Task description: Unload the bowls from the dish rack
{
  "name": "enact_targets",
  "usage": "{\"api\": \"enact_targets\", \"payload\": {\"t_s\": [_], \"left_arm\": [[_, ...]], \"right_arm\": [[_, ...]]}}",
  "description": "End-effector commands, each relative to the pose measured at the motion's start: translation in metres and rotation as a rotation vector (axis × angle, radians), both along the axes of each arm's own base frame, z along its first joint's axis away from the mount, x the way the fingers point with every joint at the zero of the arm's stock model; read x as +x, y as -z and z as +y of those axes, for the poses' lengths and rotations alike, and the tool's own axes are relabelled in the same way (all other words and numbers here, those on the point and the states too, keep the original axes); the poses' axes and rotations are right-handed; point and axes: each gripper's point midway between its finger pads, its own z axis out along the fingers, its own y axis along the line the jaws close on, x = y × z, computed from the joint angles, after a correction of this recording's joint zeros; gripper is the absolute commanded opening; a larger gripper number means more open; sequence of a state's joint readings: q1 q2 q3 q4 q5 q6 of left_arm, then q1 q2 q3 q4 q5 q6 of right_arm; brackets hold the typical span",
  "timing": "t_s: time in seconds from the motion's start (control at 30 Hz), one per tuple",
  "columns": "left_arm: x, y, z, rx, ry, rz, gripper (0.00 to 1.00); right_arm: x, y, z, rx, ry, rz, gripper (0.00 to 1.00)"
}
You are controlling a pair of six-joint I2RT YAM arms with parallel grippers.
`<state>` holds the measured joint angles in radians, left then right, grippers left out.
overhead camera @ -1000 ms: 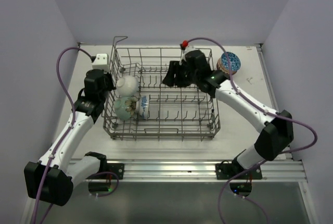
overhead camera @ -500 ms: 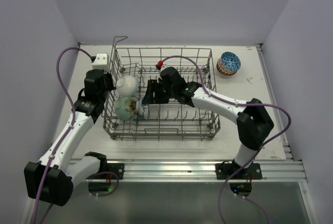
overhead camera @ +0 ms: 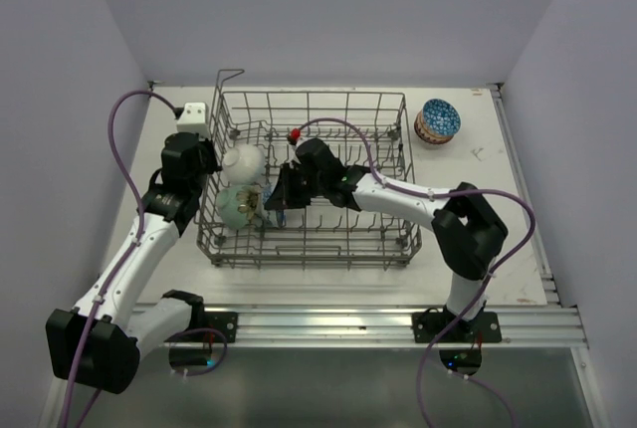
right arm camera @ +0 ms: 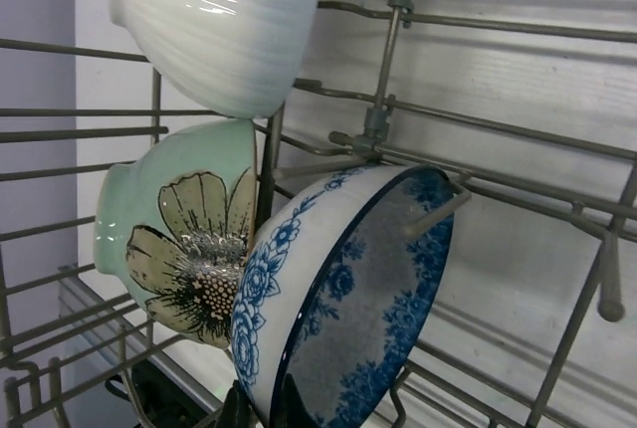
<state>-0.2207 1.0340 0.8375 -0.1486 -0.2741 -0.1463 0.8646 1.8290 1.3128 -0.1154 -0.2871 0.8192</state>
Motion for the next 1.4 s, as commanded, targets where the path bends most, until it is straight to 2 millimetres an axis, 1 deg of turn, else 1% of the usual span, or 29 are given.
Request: {"api": "enact_targets", "payload": {"t_s": [0.0, 0.1, 0.13, 0.2, 0.23, 0.3, 0.33, 0.4, 0.5, 0.53, 0.6, 0.63, 0.67, 0.7, 0.73, 0.8, 0.83, 0.9, 0.93, 1.0, 1.03, 1.07, 1.13, 1.17, 1.23, 1.27, 1.3, 1.33, 1.37], "left_arm": [[0.0, -0.002, 0.003, 0.008, -0.018, -0.015, 0.0], [0.0, 0.001, 0.006, 0.017, -0.032, -0.002, 0.0], [0.0, 0.001, 0.008, 0.02, -0.042, 0.0, 0.0], [-0.001, 0.002, 0.01, 0.024, -0.054, 0.005, 0.0], [-0.001, 0.003, 0.012, 0.029, -0.066, 0.007, 0.0], [-0.001, 0.004, 0.013, 0.03, -0.072, 0.012, 0.0], [-0.001, 0.004, 0.013, 0.03, -0.072, 0.012, 0.0], [0.0, 0.005, 0.012, 0.026, -0.068, 0.015, 0.0], [0.0, 0.006, 0.012, 0.026, -0.07, 0.019, 0.0], [0.0, 0.005, 0.012, 0.024, -0.07, 0.018, 0.0], [0.0, 0.006, 0.012, 0.025, -0.071, 0.02, 0.0], [-0.001, 0.006, 0.013, 0.024, -0.077, 0.02, 0.0], [-0.001, 0.006, 0.013, 0.026, -0.078, 0.021, 0.0], [-0.001, 0.006, 0.014, 0.026, -0.081, 0.021, 0.0], [-0.002, 0.004, 0.015, 0.028, -0.086, 0.015, 0.0], [-0.002, 0.003, 0.016, 0.03, -0.094, 0.013, 0.0], [-0.002, 0.003, 0.017, 0.033, -0.097, 0.011, 0.0], [-0.003, 0.001, 0.018, 0.034, -0.1, 0.006, 0.0], [-0.003, 0.001, 0.019, 0.035, -0.103, 0.006, 0.0], [-0.003, 0.001, 0.018, 0.033, -0.098, 0.005, 0.0], [-0.003, 0.001, 0.017, 0.032, -0.094, 0.007, 0.0], [-0.003, 0.0, 0.017, 0.031, -0.094, 0.004, 0.0], [-0.003, 0.001, 0.017, 0.031, -0.091, 0.006, 0.0], [-0.003, 0.0, 0.017, 0.03, -0.091, 0.004, 0.0], [-0.003, 0.001, 0.015, 0.027, -0.086, 0.006, 0.0], [-0.003, 0.001, 0.015, 0.026, -0.085, 0.006, 0.0], [-0.002, 0.001, 0.015, 0.026, -0.081, 0.005, 0.0], [-0.002, 0.002, 0.014, 0.026, -0.077, 0.008, 0.0], [-0.002, 0.002, 0.013, 0.025, -0.076, 0.01, 0.0]], "right_arm": [[0.01, -0.066, 0.011, 0.156, 0.013, -0.118, 0.0], [0.011, -0.085, 0.008, 0.186, 0.021, -0.149, 0.0], [0.009, -0.097, 0.005, 0.205, 0.025, -0.168, 0.0], [0.011, -0.108, 0.0, 0.218, 0.042, -0.188, 0.0], [0.011, -0.125, -0.002, 0.256, 0.047, -0.22, 0.0], [0.008, -0.133, -0.004, 0.293, 0.052, -0.23, 0.0], [0.01, -0.143, -0.005, 0.329, 0.061, -0.246, 0.0], [0.006, -0.156, -0.008, 0.378, 0.061, -0.248, 0.0], [0.002, -0.181, -0.014, 0.437, 0.063, -0.286, 0.0], [0.007, -0.183, -0.021, 0.419, 0.086, -0.297, 0.0], [0.009, -0.208, -0.038, 0.396, 0.111, -0.378, 0.0], [0.013, -0.199, -0.053, 0.315, 0.14, -0.366, 0.0], [0.024, -0.211, -0.068, 0.267, 0.193, -0.426, 0.0], [0.026, -0.22, -0.085, 0.235, 0.233, -0.454, 0.0], [0.035, -0.21, -0.111, 0.139, 0.278, -0.455, 0.0], [0.049, -0.213, -0.15, 0.058, 0.385, -0.48, 0.0], [0.058, -0.215, -0.187, 0.014, 0.464, -0.483, 0.0], [0.067, -0.207, -0.231, -0.077, 0.571, -0.502, 0.0], [0.069, -0.204, -0.263, -0.133, 0.631, -0.518, 0.0], [0.072, -0.2, -0.299, -0.224, 0.732, -0.537, 0.0], [0.071, -0.193, -0.322, -0.284, 0.78, -0.524, 0.0], [0.07, -0.187, -0.336, -0.344, 0.802, -0.523, 0.0], [0.069, -0.167, -0.371, -0.459, 0.882, -0.468, 0.0], [0.072, -0.148, -0.379, -0.504, 0.892, -0.417, 0.0], [0.074, -0.125, -0.394, -0.529, 0.903, -0.338, 0.0], [0.077, -0.105, -0.396, -0.557, 0.888, -0.286, 0.0], [0.079, -0.096, -0.402, -0.566, 0.893, -0.26, 0.0], [0.082, -0.084, -0.398, -0.56, 0.858, -0.232, 0.0], [0.085, -0.067, -0.4, -0.586, 0.841, -0.187, 0.0]]}}
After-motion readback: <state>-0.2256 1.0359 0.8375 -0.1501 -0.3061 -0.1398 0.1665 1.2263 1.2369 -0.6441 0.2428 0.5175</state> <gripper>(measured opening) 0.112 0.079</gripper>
